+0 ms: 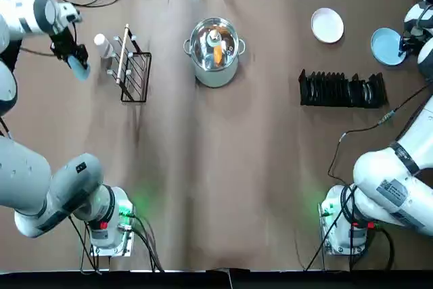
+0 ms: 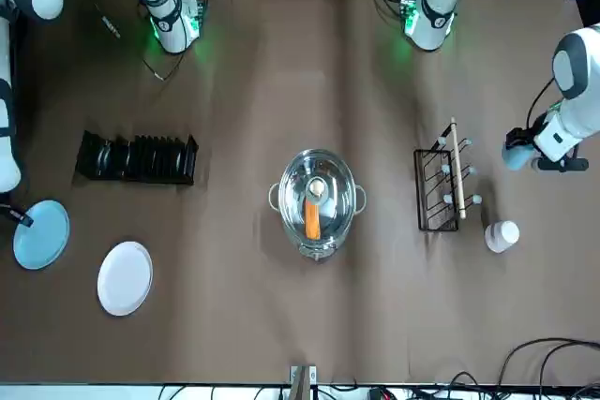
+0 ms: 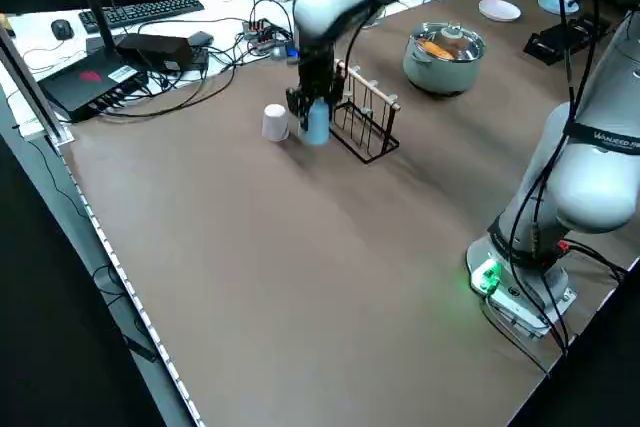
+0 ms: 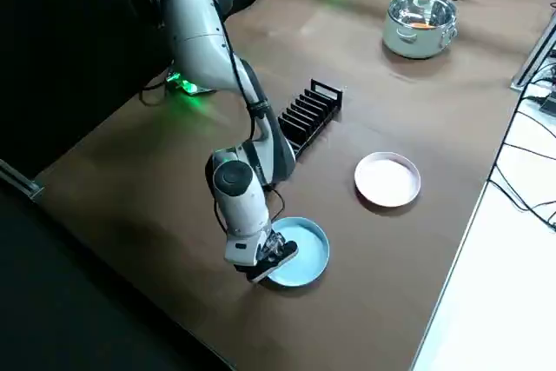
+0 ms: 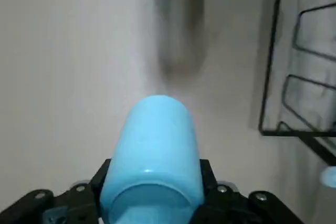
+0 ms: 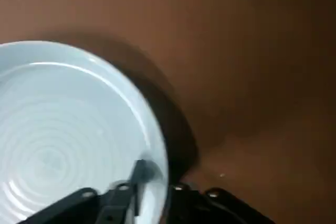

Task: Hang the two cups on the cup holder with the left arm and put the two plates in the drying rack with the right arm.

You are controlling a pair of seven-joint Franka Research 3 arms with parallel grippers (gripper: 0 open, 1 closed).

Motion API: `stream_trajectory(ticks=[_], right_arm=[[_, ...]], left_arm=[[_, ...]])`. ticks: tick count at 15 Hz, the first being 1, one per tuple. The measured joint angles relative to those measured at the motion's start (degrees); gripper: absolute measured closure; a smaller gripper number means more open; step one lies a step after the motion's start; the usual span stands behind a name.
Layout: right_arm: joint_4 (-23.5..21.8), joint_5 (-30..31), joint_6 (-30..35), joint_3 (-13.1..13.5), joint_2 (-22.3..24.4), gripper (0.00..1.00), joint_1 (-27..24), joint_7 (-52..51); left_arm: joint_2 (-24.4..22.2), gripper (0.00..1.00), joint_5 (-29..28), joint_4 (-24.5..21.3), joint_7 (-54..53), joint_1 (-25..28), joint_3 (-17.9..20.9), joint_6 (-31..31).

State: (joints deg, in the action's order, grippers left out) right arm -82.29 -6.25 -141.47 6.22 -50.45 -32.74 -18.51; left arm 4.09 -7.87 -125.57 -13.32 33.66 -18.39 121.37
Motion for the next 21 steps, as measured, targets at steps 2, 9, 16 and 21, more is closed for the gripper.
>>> stream_trajectory(ticks=[2,9,16,21], right_arm=[[0.0,-1.3,-0.1,0.0,0.0,0.85,-0.1,0.0],[1.7,-1.8,3.4,-2.9,1.3,0.96,0.3,-0.1],[2.8,1.0,20.6,-3.0,12.2,0.96,4.1,-2.2],[2.8,16.5,31.7,-3.3,21.0,0.96,11.4,-2.2]], left_arm=[[-0.1,0.32,0.0,4.7,1.3,0.0,-2.1,-6.0],[-0.1,0.32,0.0,13.7,14.0,0.0,-12.3,-19.4],[0.2,0.32,0.0,12.4,17.5,-0.1,-15.3,-21.4],[0.5,0.32,0.0,10.6,17.5,-0.1,-16.1,-20.9]])
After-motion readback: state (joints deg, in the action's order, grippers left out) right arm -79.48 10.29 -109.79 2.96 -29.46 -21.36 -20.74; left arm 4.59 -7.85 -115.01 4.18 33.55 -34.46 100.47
